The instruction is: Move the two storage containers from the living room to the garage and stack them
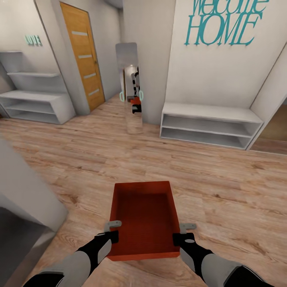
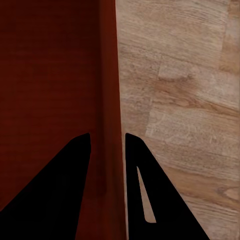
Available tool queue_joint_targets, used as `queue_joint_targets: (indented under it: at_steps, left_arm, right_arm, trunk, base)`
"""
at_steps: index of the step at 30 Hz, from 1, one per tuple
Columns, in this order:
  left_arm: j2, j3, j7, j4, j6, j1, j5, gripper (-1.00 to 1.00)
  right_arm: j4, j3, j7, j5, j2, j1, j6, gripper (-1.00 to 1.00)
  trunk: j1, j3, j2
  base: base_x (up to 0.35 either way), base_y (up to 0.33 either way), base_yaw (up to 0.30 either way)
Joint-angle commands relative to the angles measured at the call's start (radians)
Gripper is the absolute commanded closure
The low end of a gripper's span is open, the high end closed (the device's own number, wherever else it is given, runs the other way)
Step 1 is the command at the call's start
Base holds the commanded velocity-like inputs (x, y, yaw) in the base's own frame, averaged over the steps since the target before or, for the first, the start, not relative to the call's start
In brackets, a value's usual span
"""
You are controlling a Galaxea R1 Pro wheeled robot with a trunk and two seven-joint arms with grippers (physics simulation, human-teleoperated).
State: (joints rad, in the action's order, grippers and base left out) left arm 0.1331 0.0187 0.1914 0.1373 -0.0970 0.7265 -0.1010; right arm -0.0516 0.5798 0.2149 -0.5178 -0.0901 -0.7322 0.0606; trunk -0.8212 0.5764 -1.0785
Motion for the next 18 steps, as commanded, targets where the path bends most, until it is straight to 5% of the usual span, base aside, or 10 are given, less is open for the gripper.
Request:
queue_joint_targets:
  at_steps: [1, 18]
  left_arm:
    - [-0.003, -0.017, 0.010, -0.001, -0.006, -0.001, -0.007, 1.00]
    - [-0.003, -0.017, 0.010, -0.001, -0.006, -0.001, -0.007, 1.00]
  right_arm:
    - [-0.013, -0.021, -0.029, 0.004, 0.000, -0.001, 0.018, 1.00]
    - [-0.013, -0.021, -0.029, 0.004, 0.000, -0.001, 0.018, 1.00]
  trunk:
    - [-0.001, 0.001, 0.000]
    - [-0.001, 0.001, 0.000]
  base:
    - [0.322, 0.000, 0.000]
    - [0.322, 0.000, 0.000]
